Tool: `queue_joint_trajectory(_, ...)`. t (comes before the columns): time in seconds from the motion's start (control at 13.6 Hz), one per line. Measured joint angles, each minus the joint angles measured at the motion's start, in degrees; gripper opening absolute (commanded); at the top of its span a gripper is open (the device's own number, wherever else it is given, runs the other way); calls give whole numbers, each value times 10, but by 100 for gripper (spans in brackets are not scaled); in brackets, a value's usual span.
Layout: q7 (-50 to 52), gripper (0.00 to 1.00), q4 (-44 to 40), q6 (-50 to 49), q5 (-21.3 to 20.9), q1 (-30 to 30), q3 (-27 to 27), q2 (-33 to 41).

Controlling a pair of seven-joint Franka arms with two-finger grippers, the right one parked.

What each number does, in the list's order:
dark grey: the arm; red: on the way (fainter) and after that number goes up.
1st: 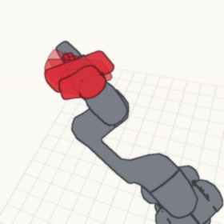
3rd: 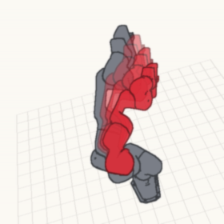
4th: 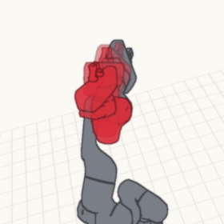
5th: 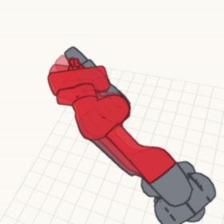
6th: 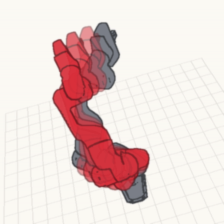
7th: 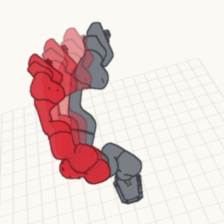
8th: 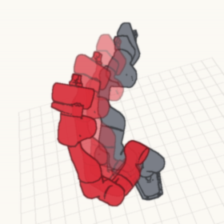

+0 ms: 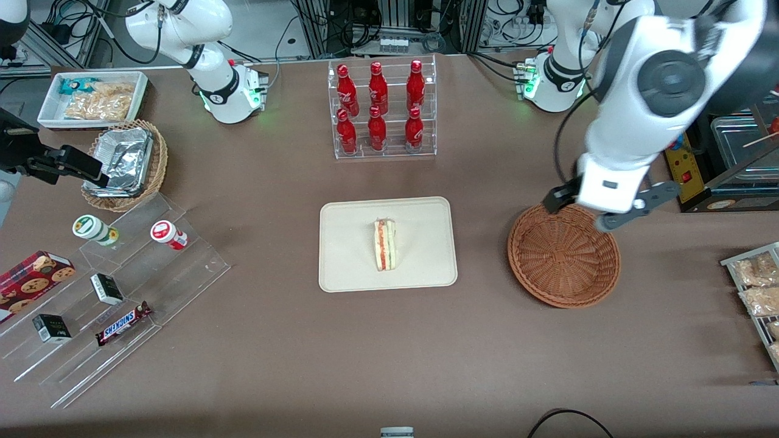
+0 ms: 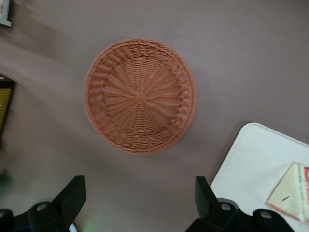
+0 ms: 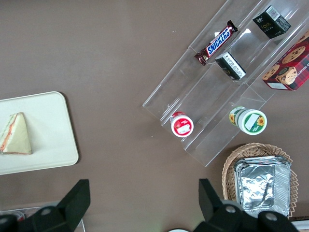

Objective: Place sandwich from basket to tray

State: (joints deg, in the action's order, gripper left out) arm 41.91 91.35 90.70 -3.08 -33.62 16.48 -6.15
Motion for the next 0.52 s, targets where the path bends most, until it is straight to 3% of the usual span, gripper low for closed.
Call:
queue_joint_trajectory(0.37, -118, 100, 1, -42, 1, 4, 62, 36)
queue_joint_trajectory(0.52, -164, 100, 1, -55, 14, 49, 51, 48)
